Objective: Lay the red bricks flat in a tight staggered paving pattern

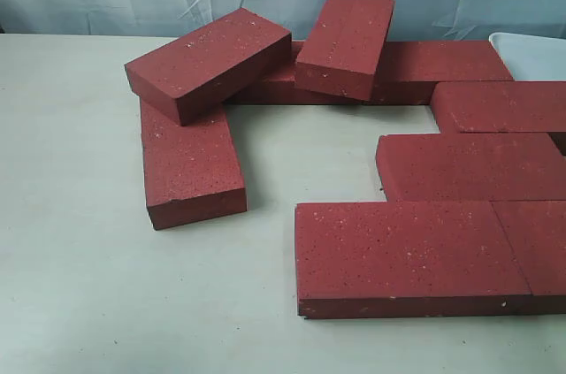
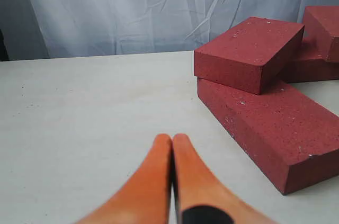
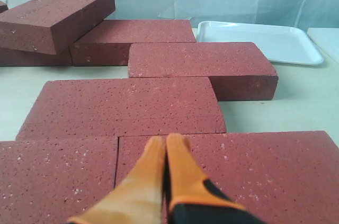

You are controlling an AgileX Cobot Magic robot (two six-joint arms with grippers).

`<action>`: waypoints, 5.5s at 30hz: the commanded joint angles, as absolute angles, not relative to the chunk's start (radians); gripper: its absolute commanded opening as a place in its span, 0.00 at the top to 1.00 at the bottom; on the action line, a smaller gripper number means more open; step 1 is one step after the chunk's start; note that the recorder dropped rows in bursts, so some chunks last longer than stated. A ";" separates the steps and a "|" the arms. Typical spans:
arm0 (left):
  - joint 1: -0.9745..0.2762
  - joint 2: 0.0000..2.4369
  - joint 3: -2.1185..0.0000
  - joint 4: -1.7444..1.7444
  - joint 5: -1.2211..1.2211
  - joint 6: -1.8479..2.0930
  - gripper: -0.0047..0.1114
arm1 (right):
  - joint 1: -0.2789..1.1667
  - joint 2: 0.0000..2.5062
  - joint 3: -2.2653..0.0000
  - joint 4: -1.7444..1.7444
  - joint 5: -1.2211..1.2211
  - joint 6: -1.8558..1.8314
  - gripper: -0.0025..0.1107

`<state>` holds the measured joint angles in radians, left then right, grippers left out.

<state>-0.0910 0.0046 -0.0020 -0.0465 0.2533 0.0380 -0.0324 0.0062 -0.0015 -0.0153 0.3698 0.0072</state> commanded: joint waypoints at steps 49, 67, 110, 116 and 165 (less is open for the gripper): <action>-0.088 0.000 0.000 -0.043 0.239 0.034 0.96 | -0.039 0.000 -0.076 0.131 -0.213 0.130 0.99; -0.088 0.000 0.000 -0.043 0.239 0.034 0.96 | -0.039 0.576 -0.541 0.202 0.229 0.135 0.99; -0.088 0.000 0.000 -0.043 0.239 0.034 0.96 | 0.668 2.274 -1.730 -0.068 0.587 -0.006 0.99; -0.088 0.000 0.000 -0.043 0.239 0.034 0.96 | 0.678 2.304 -1.730 -0.136 0.587 0.106 0.99; -0.088 0.000 0.000 -0.043 0.239 0.034 0.96 | 0.864 2.397 -2.027 0.040 0.513 0.052 0.99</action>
